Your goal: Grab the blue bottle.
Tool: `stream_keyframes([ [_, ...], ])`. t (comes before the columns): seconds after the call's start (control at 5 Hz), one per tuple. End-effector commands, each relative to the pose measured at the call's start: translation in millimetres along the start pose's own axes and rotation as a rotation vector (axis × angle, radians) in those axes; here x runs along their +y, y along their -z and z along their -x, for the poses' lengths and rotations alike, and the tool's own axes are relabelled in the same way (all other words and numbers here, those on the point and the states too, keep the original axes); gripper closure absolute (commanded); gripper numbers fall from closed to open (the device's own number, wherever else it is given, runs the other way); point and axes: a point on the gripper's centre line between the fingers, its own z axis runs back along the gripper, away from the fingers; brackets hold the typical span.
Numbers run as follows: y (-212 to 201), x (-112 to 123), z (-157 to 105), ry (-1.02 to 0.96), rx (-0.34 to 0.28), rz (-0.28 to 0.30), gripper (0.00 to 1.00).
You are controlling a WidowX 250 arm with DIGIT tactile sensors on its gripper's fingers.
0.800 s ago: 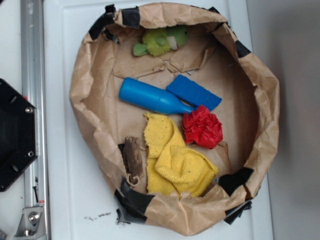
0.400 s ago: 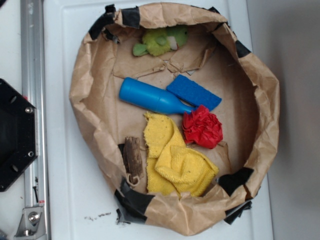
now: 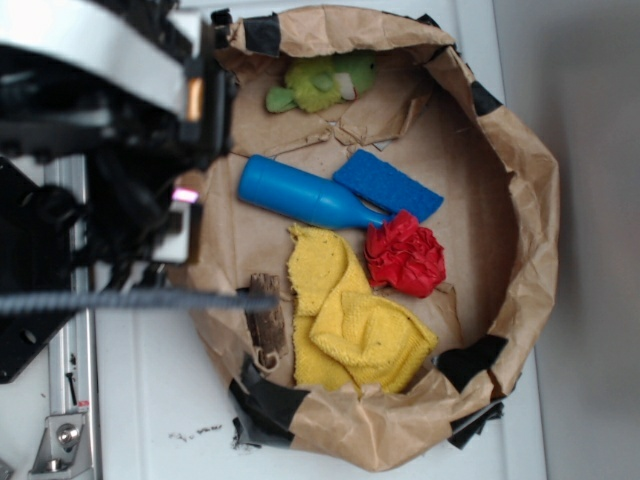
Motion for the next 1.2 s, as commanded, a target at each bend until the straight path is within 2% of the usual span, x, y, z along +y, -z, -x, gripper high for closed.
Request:
stream_keyframes([
  [0.0, 61.2, 11.5, -13.2, 0.037, 0.047, -0.076, 0.00],
  [0.2, 97.7, -2.5, -15.9, 0.083, 0.026, -0.029, 0.00],
  [0.6, 141.5, -29.7, -33.9, 0.128, -0.052, 0.116, 0.00],
  [0.8, 157.2, -44.1, -35.3, 0.180, 0.094, 0.165, 0.06],
  [1.0, 164.1, -28.8, -34.4, 0.149, 0.153, 0.073, 1.00],
])
